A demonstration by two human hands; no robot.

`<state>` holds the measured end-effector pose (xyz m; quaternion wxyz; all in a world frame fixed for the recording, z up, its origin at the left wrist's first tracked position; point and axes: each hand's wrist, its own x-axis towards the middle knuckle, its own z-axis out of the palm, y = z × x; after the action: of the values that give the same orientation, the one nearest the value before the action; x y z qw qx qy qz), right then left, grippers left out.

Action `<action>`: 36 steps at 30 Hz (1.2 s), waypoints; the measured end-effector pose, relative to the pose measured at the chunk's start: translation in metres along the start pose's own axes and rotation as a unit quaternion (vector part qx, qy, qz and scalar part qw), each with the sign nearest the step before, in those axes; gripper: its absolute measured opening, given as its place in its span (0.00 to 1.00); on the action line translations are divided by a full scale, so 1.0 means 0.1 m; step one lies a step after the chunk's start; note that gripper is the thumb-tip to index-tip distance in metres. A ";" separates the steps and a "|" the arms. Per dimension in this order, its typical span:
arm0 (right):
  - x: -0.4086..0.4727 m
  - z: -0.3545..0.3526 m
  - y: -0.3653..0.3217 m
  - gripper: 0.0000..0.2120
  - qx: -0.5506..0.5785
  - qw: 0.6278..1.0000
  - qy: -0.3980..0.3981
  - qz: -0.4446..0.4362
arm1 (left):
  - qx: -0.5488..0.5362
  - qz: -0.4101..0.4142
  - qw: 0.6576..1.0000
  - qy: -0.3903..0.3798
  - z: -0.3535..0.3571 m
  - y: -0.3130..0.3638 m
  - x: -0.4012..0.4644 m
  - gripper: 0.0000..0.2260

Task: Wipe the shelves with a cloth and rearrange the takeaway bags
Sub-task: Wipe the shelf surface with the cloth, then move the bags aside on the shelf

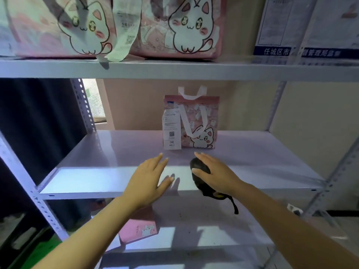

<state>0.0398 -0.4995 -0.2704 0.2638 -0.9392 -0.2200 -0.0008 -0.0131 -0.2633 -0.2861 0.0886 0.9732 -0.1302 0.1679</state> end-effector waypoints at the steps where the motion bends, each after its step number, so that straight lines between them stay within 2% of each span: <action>1: -0.03 -0.11 -0.13 0.29 0.010 1.000 0.010 -0.017 | 0.001 0.020 0.999 0.032 -0.17 0.01 0.05 0.33; 7: -0.15 -0.90 -0.92 0.22 0.060 0.984 0.120 -0.116 | -0.009 0.092 0.981 0.173 -1.33 0.14 0.31 0.29; 11: -0.20 -1.39 -1.32 0.16 0.070 0.962 0.199 -0.174 | -0.001 0.118 0.964 0.237 -1.94 0.21 0.43 0.29; 14: -0.14 -1.71 -1.52 0.16 0.071 0.933 0.296 -0.194 | -0.004 0.103 0.960 0.261 -2.27 0.16 0.64 0.28; 17: 0.00 -2.01 -1.64 0.16 0.123 0.907 0.371 -0.159 | -0.039 0.053 0.964 0.257 -2.50 0.10 0.89 0.29; 19: 0.13 -2.15 -1.70 0.19 0.158 0.905 0.380 -0.110 | -0.067 0.019 0.964 0.256 -2.62 0.04 1.07 0.29; 23: 0.41 -2.30 -1.76 0.26 0.152 0.926 0.344 -0.028 | -0.123 -0.061 0.966 0.218 -2.79 -0.06 1.42 0.32; 26: 0.57 -2.36 -1.76 0.28 0.143 0.934 0.327 0.024 | -0.197 -0.098 0.950 0.223 -2.83 -0.05 1.57 0.27; 27: 0.60 -2.37 -1.75 0.26 0.128 0.935 0.328 0.035 | -0.215 -0.111 0.939 0.243 -2.82 -0.06 1.62 0.24; 30: 0.68 -2.37 -1.68 0.12 0.101 0.932 0.345 0.041 | -0.233 -0.145 0.908 0.316 -2.80 -0.11 1.72 0.12; 32: 0.70 -2.36 -1.60 0.04 0.112 0.925 0.361 0.032 | -0.281 -0.132 0.895 0.320 -2.79 -0.10 1.73 0.06; 36: 0.61 -2.37 -1.50 0.07 0.156 0.907 0.392 0.008 | -0.367 -0.095 0.880 0.286 -2.80 -0.05 1.69 0.10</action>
<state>0.0603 -0.4770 0.0157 0.4720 -0.8117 -0.0887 -0.3323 0.0571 -0.2357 0.0322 0.4879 0.7885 -0.0582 0.3699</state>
